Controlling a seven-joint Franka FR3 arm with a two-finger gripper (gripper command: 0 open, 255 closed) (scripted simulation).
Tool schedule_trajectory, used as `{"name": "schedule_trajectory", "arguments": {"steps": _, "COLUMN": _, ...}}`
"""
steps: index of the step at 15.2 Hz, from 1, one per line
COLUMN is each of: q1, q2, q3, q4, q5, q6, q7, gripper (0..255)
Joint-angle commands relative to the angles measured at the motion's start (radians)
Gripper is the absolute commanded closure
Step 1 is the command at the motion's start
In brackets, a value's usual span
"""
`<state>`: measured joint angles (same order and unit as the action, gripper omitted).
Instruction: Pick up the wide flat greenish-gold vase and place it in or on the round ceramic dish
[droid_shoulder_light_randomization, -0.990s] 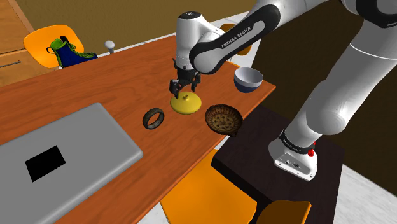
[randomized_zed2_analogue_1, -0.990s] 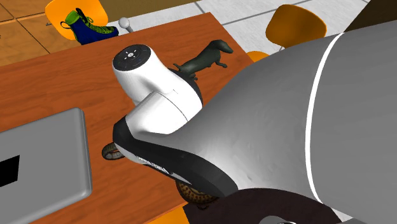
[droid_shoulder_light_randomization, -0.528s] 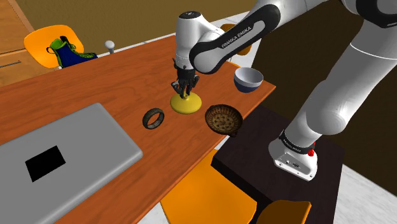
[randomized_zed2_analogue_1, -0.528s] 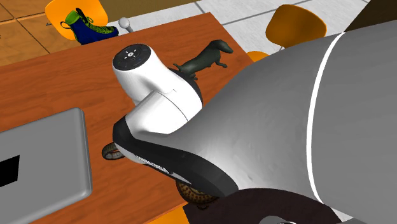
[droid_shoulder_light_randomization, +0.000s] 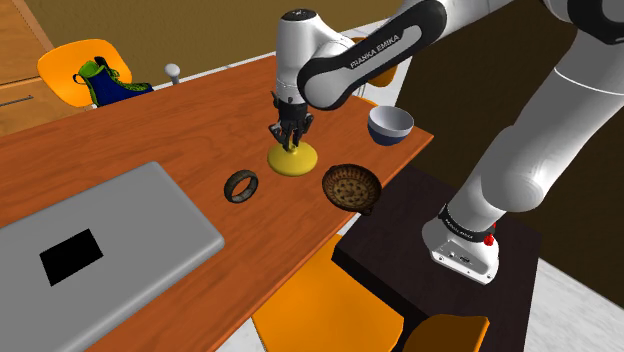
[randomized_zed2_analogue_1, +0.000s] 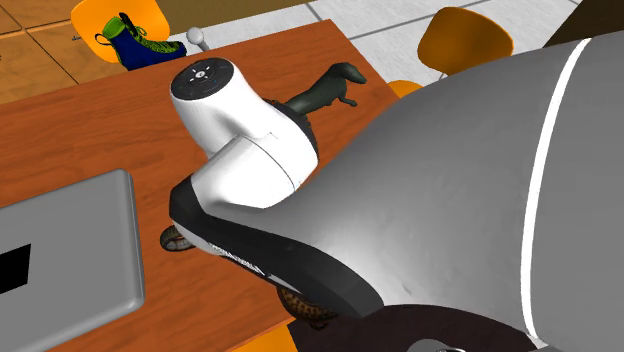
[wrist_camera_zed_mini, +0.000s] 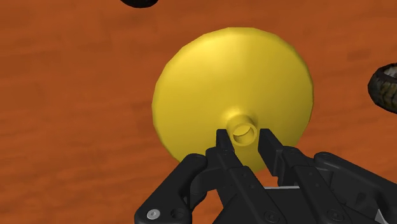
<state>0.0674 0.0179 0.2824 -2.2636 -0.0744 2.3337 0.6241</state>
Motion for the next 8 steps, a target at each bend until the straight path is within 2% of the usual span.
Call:
{"name": "schedule_trajectory", "arguments": {"steps": 1, "q1": 0.0, "q2": -0.016, "q3": 0.001, "q4": 0.012, "q5": 0.008, "q6": -0.028, "q7": -0.006, "gripper": 255}}
{"name": "schedule_trajectory", "arguments": {"steps": 8, "q1": 0.0, "q2": -0.066, "q3": -0.001, "q4": 0.058, "q5": 0.03, "q6": -0.12, "q7": -0.025, "gripper": 255}}
